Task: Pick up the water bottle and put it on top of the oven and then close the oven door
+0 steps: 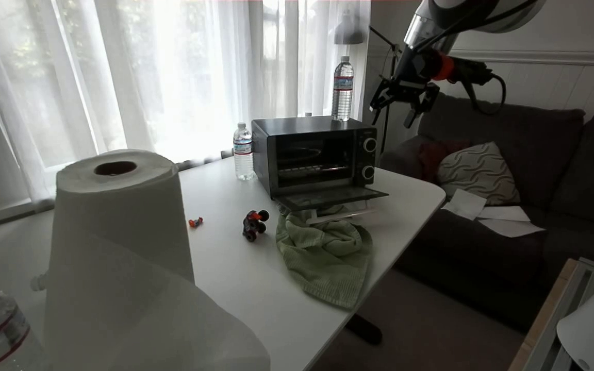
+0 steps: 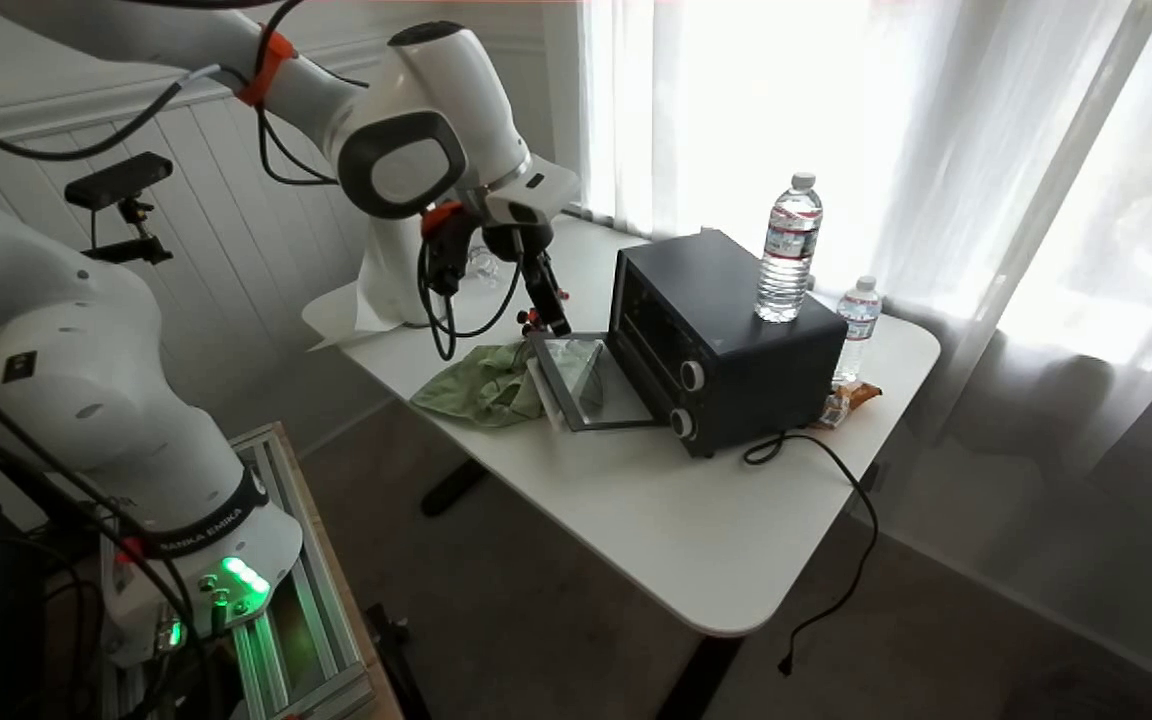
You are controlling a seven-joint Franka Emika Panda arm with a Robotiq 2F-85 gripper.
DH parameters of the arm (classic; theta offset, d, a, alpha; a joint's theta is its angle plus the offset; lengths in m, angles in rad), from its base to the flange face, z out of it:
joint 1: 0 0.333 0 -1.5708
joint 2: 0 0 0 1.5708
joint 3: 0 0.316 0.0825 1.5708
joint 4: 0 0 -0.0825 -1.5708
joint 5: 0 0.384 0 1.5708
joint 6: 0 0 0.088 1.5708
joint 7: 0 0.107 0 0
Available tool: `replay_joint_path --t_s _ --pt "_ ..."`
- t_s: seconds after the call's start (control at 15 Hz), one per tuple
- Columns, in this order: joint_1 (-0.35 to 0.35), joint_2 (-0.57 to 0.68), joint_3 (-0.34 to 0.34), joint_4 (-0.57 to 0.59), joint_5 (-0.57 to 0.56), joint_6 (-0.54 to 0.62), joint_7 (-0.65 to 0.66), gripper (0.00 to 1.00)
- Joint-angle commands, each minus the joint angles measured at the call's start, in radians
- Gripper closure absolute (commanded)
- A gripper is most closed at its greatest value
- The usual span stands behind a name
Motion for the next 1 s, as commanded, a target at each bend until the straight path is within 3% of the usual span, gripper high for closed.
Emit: replay_joint_path --t_s 0.0,0.13,0.6,0.67,0.8,0.93 --pt "-0.001 0.026 0.052 -0.034 0.007 0.019 0.004 0.00" --pt "-0.014 0.050 0.087 -0.058 -0.027 0.033 0.030 0.00" --pt "-0.003 0.171 0.108 -0.063 -0.026 0.097 0.025 0.03" --pt "0.000 0.189 0.108 -0.063 -0.027 0.112 0.021 0.26" --pt "0.002 0.223 0.112 -0.063 -0.040 0.137 0.031 0.32" --pt "0.006 0.254 0.115 -0.063 -0.057 0.160 0.039 0.47"
